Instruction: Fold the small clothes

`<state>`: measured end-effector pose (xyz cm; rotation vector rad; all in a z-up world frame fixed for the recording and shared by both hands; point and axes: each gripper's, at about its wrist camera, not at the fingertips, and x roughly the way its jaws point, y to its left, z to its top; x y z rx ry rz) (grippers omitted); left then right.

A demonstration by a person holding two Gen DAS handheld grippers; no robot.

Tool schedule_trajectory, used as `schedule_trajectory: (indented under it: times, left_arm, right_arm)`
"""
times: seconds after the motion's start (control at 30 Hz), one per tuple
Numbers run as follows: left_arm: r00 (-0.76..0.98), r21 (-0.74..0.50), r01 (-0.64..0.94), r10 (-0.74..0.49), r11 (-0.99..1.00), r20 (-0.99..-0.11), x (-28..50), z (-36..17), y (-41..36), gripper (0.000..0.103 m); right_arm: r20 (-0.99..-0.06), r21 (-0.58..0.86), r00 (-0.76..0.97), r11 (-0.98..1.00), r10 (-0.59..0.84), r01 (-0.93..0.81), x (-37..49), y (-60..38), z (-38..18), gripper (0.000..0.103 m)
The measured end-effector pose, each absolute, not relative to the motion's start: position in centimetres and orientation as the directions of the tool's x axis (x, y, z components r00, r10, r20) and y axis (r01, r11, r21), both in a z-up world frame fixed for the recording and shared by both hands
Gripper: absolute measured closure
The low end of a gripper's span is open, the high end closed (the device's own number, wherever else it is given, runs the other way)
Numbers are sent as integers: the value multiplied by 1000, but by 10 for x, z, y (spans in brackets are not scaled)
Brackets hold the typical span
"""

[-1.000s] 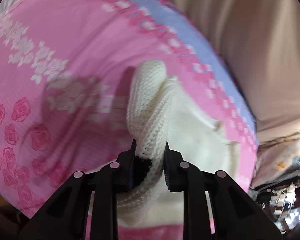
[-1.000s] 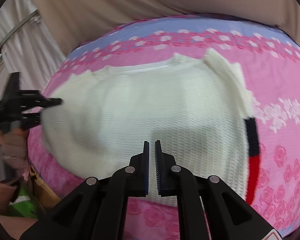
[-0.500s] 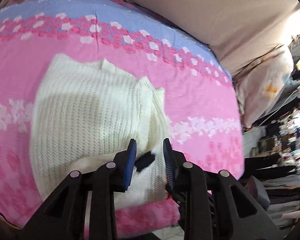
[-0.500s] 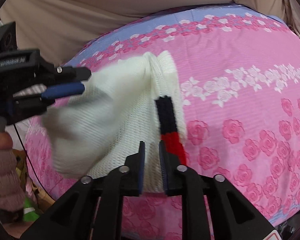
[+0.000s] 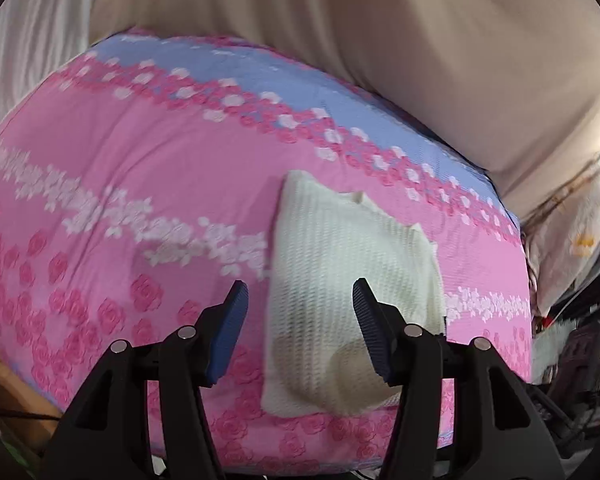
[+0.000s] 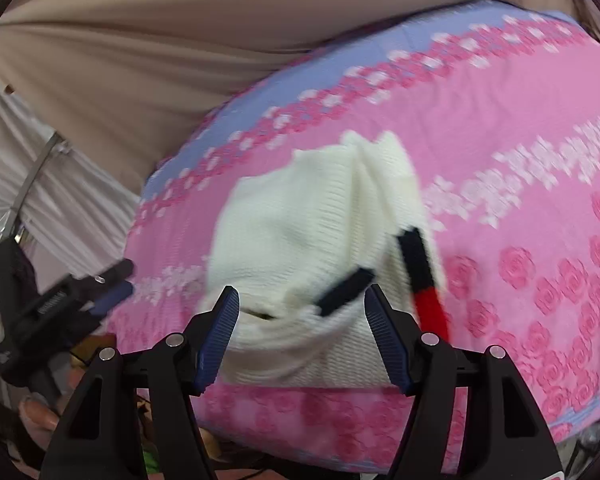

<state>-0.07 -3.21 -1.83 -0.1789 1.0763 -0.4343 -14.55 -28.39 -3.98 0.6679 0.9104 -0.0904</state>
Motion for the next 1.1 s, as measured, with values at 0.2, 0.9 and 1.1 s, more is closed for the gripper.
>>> schedule_trajectory:
  times: [0.2,0.9,1.1]
  left_arm:
    - [362,-343,241,-412,908,-836,-6,-35,-22,48]
    - [231,-332,321,-413,887,-881,-13,-65,-65,47]
    - [246,-325,334,-414,885,-876,-17,-61,-68,47]
  right_arm:
    - [-816,373,543,898,198,233,-120,-243,-56,78]
    - [-787,412,600,845,141,342,-152,-329,-55,59]
    - [-815,459,532,815,229,353,-95,-329,-107,72]
